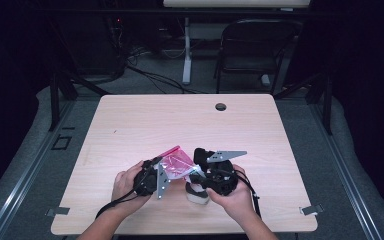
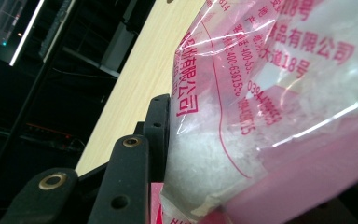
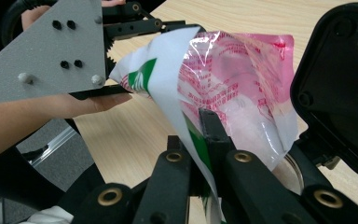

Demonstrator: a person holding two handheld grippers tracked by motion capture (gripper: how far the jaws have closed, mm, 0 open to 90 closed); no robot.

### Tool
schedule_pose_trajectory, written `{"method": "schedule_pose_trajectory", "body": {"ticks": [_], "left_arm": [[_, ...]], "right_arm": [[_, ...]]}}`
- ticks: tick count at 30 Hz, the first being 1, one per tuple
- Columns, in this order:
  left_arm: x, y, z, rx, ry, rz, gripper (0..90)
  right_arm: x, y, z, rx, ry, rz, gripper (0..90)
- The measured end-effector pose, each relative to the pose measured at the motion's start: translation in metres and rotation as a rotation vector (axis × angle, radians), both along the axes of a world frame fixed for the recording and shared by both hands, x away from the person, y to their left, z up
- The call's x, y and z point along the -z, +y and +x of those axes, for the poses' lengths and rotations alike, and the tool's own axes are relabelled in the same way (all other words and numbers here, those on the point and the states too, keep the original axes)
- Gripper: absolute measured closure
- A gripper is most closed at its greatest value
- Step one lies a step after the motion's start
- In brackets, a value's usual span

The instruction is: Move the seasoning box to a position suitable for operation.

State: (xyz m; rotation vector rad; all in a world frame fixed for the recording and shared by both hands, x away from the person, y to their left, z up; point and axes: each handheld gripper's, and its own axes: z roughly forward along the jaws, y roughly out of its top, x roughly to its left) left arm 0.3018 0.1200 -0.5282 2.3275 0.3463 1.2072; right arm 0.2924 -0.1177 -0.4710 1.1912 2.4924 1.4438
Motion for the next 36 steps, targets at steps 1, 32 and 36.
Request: {"method": "schedule_pose_trajectory", "body": {"ticks": [1, 32, 36], "left_arm": [[0.000, 0.000, 0.000, -0.001, 0.005, -0.009, 68.2], [0.014, 0.012, 0.012, -0.007, 0.255, -0.192, 69.6], [0.016, 0.013, 0.014, -0.008, 0.290, -0.213, 69.8]], "right_arm": [[0.000, 0.000, 0.000, -0.003, 0.001, 0.000, 89.9], [-0.001, 0.008, 0.004, -0.028, -0.002, 0.010, 85.6], [-0.001, 0.008, 0.004, -0.028, -0.001, 0.015, 83.1]]}}
